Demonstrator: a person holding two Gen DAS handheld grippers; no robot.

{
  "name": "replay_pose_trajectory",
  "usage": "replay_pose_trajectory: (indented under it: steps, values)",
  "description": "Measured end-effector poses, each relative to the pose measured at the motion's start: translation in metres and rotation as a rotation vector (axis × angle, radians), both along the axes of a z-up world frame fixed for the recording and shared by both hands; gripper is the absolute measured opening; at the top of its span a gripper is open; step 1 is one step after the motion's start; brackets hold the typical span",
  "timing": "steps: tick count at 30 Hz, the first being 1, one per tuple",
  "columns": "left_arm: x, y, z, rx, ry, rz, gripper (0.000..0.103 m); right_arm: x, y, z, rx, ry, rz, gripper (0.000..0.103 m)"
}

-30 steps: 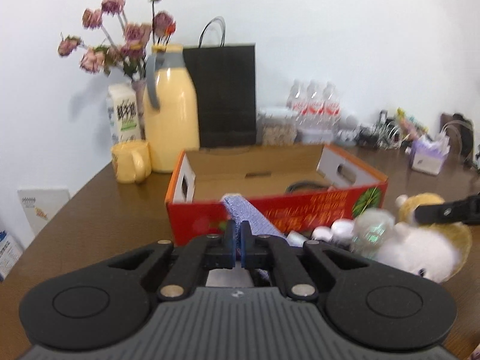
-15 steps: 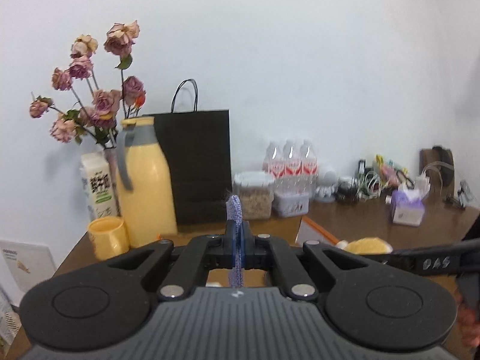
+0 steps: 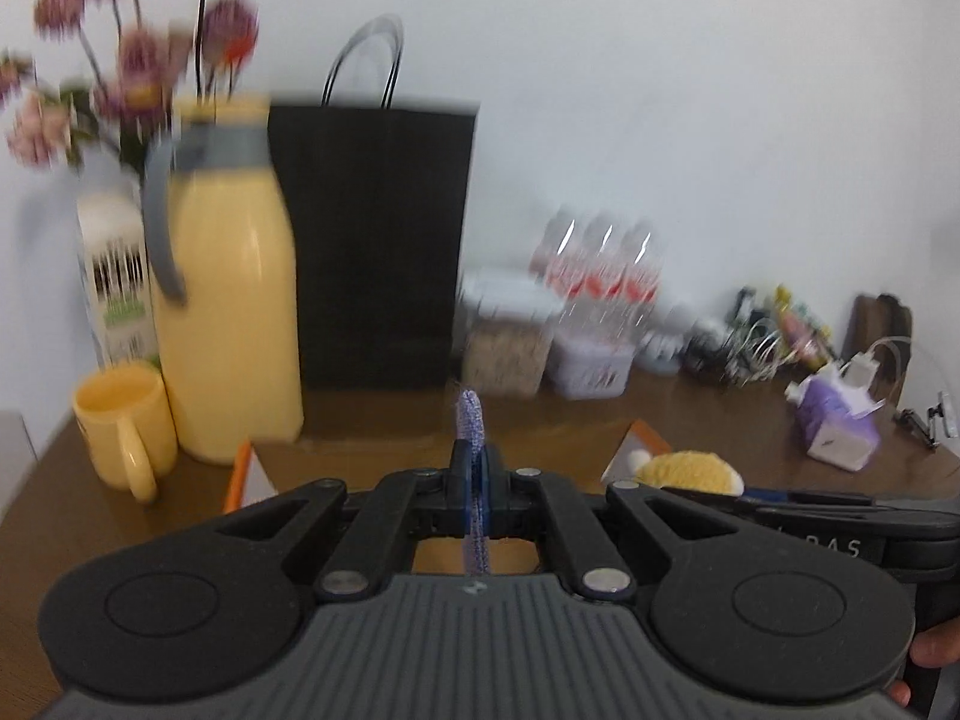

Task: Organize objects
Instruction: 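Carry the bag and sheep into the box and open both grippers, then move the right gripper to the navy zip case and grasp it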

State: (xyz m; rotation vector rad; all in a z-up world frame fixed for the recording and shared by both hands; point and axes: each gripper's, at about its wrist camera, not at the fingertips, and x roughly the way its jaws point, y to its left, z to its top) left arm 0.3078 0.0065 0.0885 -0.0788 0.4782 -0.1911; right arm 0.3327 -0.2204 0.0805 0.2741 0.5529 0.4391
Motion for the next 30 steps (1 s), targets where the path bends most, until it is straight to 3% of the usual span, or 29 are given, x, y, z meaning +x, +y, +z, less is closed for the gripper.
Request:
replay_pose_trajectory:
  steps: [7, 9, 11, 12, 13, 15, 21, 28, 30]
  values:
    - [0.040, 0.023, -0.046, 0.046, 0.134, 0.057, 0.005, 0.031, 0.009, -0.036, -0.105, 0.062, -0.009, 0.047]
    - [0.042, 0.025, -0.052, 0.086, 0.138, 0.082, 0.013, 0.032, 0.010, -0.042, -0.139, 0.065, -0.014, 0.050]
    - [0.040, 0.026, -0.053, 0.122, 0.125, 0.099, 0.052, 0.033, 0.011, -0.044, -0.161, 0.064, -0.018, 0.052]
    - [0.036, 0.026, -0.052, 0.140, 0.108, 0.117, 0.086, 0.033, 0.011, -0.044, -0.174, 0.060, -0.020, 0.057]
    - [0.032, 0.025, -0.051, 0.159, 0.077, 0.135, 0.103, 0.033, 0.011, -0.043, -0.184, 0.057, -0.022, 0.063]
    - [0.022, 0.023, -0.046, 0.201, 0.011, 0.164, 0.103, 0.029, 0.011, -0.040, -0.204, 0.039, -0.024, 0.084]
    - [0.000, 0.020, -0.036, 0.249, -0.012, 0.207, 0.103, 0.010, 0.014, -0.029, -0.251, -0.014, -0.018, 0.102]
    - [-0.034, 0.034, -0.030, 0.179, 0.012, 0.250, 0.103, -0.031, 0.016, -0.016, -0.298, -0.082, 0.000, 0.103]
    - [-0.048, 0.036, -0.029, 0.194, 0.010, 0.275, 0.103, -0.044, 0.015, -0.013, -0.304, -0.098, 0.005, 0.103]
